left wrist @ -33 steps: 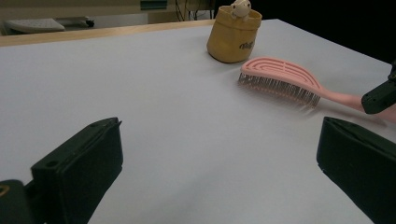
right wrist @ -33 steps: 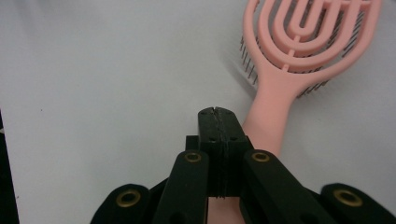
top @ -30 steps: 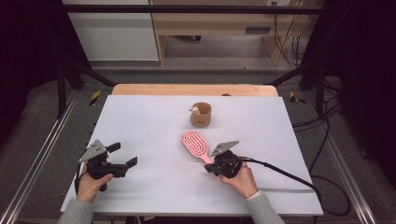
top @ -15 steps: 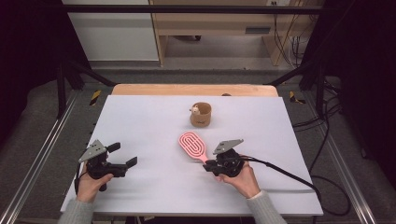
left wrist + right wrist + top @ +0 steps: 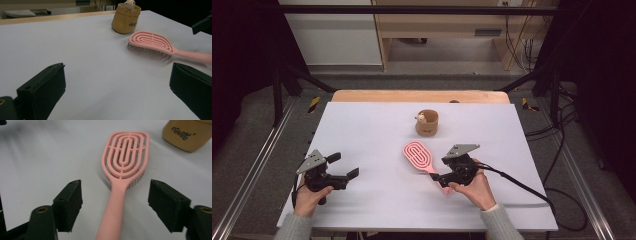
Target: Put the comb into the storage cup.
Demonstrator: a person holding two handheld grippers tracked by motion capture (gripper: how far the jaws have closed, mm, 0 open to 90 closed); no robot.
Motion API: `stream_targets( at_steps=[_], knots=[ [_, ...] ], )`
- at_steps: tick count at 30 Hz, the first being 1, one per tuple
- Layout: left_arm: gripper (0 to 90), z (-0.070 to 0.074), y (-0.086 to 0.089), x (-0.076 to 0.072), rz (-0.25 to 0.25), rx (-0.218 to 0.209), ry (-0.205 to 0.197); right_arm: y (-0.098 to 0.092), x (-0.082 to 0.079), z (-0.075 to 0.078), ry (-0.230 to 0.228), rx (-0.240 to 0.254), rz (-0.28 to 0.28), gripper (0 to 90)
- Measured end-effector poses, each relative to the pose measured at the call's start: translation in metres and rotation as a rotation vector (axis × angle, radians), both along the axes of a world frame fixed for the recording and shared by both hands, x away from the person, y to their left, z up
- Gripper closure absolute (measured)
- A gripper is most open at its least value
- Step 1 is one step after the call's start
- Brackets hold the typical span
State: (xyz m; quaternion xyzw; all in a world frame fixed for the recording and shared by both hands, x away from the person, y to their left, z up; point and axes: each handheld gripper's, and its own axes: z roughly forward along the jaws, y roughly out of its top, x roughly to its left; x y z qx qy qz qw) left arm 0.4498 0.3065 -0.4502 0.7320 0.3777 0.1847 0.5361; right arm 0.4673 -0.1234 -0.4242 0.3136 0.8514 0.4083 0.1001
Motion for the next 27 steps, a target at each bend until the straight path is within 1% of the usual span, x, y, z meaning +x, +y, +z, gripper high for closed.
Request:
stream_targets(
  at_steps=[1,2,3,4,5,7,8,11,13,15,20,21,23,25,27],
  knots=[
    [0.4,0.0,0.0,0.0,0.0,0.0,0.0,0.0,0.0,0.0,0.0,0.0,0.0,24.6],
    [0.4,0.0,0.0,0.0,0.0,-0.001,0.0,0.0,0.001,0.001,0.001,-0.006,-0.008,21.2],
    [0.4,0.0,0.0,0.0,0.002,0.0,0.001,-0.001,0.002,0.002,0.003,-0.015,-0.029,16.4],
    [0.4,0.0,0.0,0.0,0.002,0.0,0.002,-0.001,0.002,0.002,0.003,-0.015,-0.029,16.4],
    [0.4,0.0,0.0,0.0,0.002,0.0,0.002,-0.001,0.002,0.003,0.008,-0.02,-0.042,12.0],
    [0.4,0.0,0.0,0.0,0.002,0.0,0.002,-0.001,0.003,0.003,0.01,-0.023,-0.044,11.1],
    [0.4,0.0,0.0,0.0,0.001,0.0,0.002,0.0,0.003,0.003,0.011,-0.031,-0.05,7.5],
    [0.4,0.0,0.0,0.0,0.002,0.001,0.003,0.001,0.004,0.004,0.019,-0.059,-0.055,3.2],
    [0.4,-0.001,0.0,0.001,0.001,0.002,0.003,0.003,0.005,0.005,0.013,-0.068,-0.057,2.3],
    [0.4,0.0,0.0,0.0,0.001,0.001,0.003,0.006,0.006,0.007,0.019,-0.065,-0.06,1.3],
    [0.5,0.0,0.0,0.0,0.002,-0.001,0.002,0.012,0.009,0.008,0.016,-0.069,-0.056,0.6],
    [0.4,0.0,0.0,0.001,0.001,0.001,0.003,0.015,0.011,0.008,0.024,-0.087,-0.055,0.6],
    [0.5,-0.001,0.0,0.001,0.001,0.002,0.004,0.018,0.012,0.007,0.028,-0.097,-0.056,0.6],
    [0.4,-0.001,0.0,0.001,0.001,0.001,0.003,0.021,0.014,0.006,0.039,-0.104,-0.051,0.6],
    [0.4,0.0,0.0,0.001,0.001,0.0,0.003,0.022,0.015,0.005,0.037,-0.105,-0.047,0.6]
  ],
)
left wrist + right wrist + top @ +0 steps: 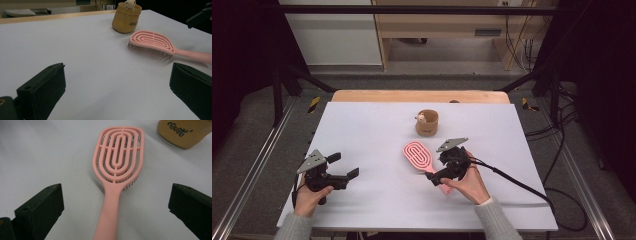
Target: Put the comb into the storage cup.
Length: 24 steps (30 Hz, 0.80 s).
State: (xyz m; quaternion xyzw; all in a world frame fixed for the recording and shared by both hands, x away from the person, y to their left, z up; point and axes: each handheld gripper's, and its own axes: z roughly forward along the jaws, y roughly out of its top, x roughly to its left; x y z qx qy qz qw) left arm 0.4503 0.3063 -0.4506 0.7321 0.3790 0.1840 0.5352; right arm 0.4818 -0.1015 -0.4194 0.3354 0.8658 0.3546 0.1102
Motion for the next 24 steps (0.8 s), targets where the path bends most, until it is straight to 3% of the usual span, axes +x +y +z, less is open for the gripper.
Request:
stream_targets(
  at_steps=[14,24],
  knots=[
    [0.4,-0.001,0.0,0.0,0.0,0.003,0.002,0.013,0.009,-0.015,0.045,-0.049,0.007,1.8],
    [0.4,-0.001,-0.001,0.0,-0.001,0.005,0.003,0.019,0.014,-0.03,0.072,-0.072,0.016,8.5]
  ],
)
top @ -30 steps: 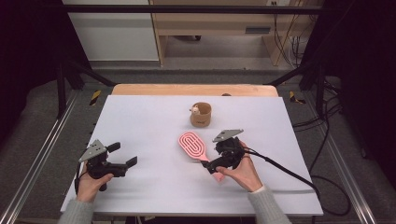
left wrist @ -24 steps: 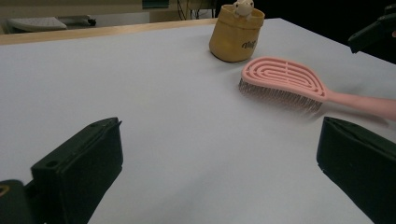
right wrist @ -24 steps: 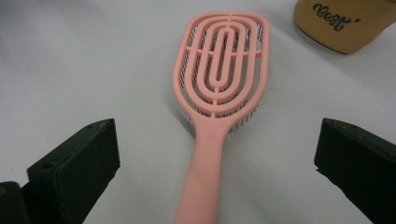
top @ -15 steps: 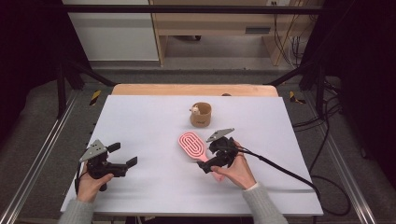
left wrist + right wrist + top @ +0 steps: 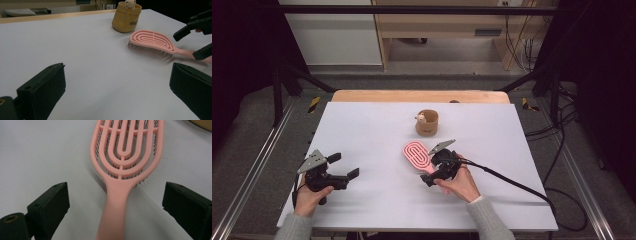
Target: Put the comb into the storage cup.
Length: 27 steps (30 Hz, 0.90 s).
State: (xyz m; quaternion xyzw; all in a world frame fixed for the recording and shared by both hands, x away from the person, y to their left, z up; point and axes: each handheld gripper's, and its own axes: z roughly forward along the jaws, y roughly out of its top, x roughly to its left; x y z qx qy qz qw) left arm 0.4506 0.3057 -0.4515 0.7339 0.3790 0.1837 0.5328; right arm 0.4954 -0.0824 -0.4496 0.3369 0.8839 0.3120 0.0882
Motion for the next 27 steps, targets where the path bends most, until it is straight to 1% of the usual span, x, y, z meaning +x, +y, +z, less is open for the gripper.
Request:
stream_targets(
  at_steps=[1,2,4,7,10,11,12,15,16,17,18,20,22,24,27],
  knots=[
    [0.4,0.0,0.0,0.0,0.0,0.0,0.0,0.0,0.0,0.0,0.0,0.0,0.0,8.5],
    [0.4,0.0,0.0,0.0,-0.001,0.0,-0.001,0.001,0.001,-0.002,0.005,-0.002,0.003,12.2],
    [0.4,0.0,0.0,0.0,-0.001,0.001,-0.001,0.001,0.001,-0.004,-0.001,-0.003,0.015,16.2],
    [0.4,0.0,0.0,0.0,-0.001,0.0,-0.002,0.002,0.002,-0.006,0.006,-0.005,0.013,17.3],
    [0.4,0.0,0.0,0.0,-0.002,0.001,0.0,0.003,0.003,-0.008,0.01,-0.012,0.014,21.0],
    [0.4,0.0,0.0,0.0,-0.003,0.002,0.0,0.003,0.003,-0.009,0.014,-0.016,0.011,23.9],
    [0.4,0.0,-0.001,0.0,-0.003,0.003,-0.001,0.003,0.003,-0.01,0.011,-0.018,0.013,26.1],
    [0.5,0.0,-0.001,0.0,-0.004,0.003,0.0,0.003,0.003,-0.01,0.012,-0.019,0.014,28.4],
    [0.4,0.0,-0.001,0.0,-0.003,0.003,0.0,0.003,0.003,-0.011,0.012,-0.023,0.012,30.9],
    [0.4,0.0,-0.001,0.0,-0.003,0.003,0.0,0.003,0.003,-0.011,0.012,-0.023,0.012,30.9],
    [0.4,0.0,-0.001,0.0,-0.003,0.003,0.0,0.003,0.003,-0.011,0.02,-0.024,0.012,34.5],
    [0.4,0.0,-0.001,0.0,-0.004,0.003,0.0,0.003,0.003,-0.011,0.021,-0.025,0.015,35.7],
    [0.4,0.0,-0.001,0.0,-0.004,0.005,-0.001,0.003,0.004,-0.012,0.024,-0.028,0.012,40.7],
    [0.4,0.0,-0.001,0.0,-0.004,0.003,-0.001,0.003,0.003,-0.012,0.034,-0.03,0.005,43.1],
    [0.4,0.0,-0.001,0.0,-0.004,0.003,-0.001,0.003,0.004,-0.012,0.03,-0.035,0.001,46.6]
  ],
)
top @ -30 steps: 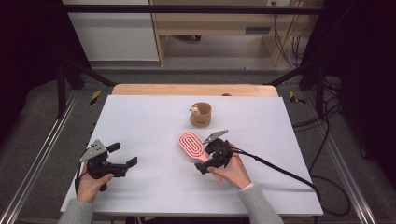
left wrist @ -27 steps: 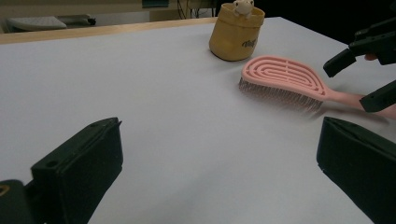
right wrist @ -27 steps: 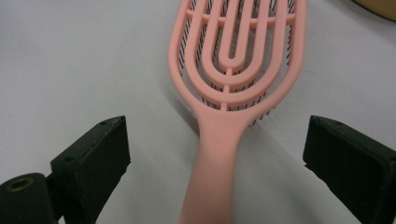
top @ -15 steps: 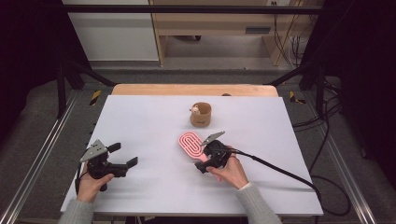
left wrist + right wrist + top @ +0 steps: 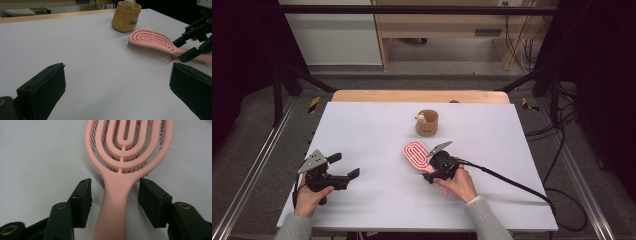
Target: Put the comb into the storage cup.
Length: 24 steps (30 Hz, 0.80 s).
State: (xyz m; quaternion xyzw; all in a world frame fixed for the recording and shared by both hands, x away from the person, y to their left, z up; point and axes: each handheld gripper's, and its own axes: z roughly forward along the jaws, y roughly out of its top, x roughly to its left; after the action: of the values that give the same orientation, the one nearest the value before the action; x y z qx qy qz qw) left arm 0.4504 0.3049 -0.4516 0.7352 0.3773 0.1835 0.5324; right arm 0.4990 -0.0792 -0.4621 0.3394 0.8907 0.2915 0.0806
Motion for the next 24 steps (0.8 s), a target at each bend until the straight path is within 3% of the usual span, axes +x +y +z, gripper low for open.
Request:
stream_targets(
  at_steps=[6,14,18,24],
  knots=[
    [0.4,-0.0001,-0.0003,0.0,0.0,0.001,0.0,-0.0009,0.0004,0.0008,-0.004,-0.009,-0.003,56.6],
    [0.4,-0.0001,-0.0006,0.0,0.001,0.0,0.0,-0.0003,0.0002,-0.0006,-0.02,-0.015,-0.014,59.3],
    [0.4,-0.0001,-0.0003,0.0001,-0.001,0.001,0.0,-0.0006,0.0001,-0.0003,-0.015,-0.016,-0.017,65.6],
    [0.4,0.0001,-0.0003,0.0,0.0,0.0,-0.001,-0.0004,0.0,-0.0007,-0.007,-0.019,-0.022,67.2]
  ],
)
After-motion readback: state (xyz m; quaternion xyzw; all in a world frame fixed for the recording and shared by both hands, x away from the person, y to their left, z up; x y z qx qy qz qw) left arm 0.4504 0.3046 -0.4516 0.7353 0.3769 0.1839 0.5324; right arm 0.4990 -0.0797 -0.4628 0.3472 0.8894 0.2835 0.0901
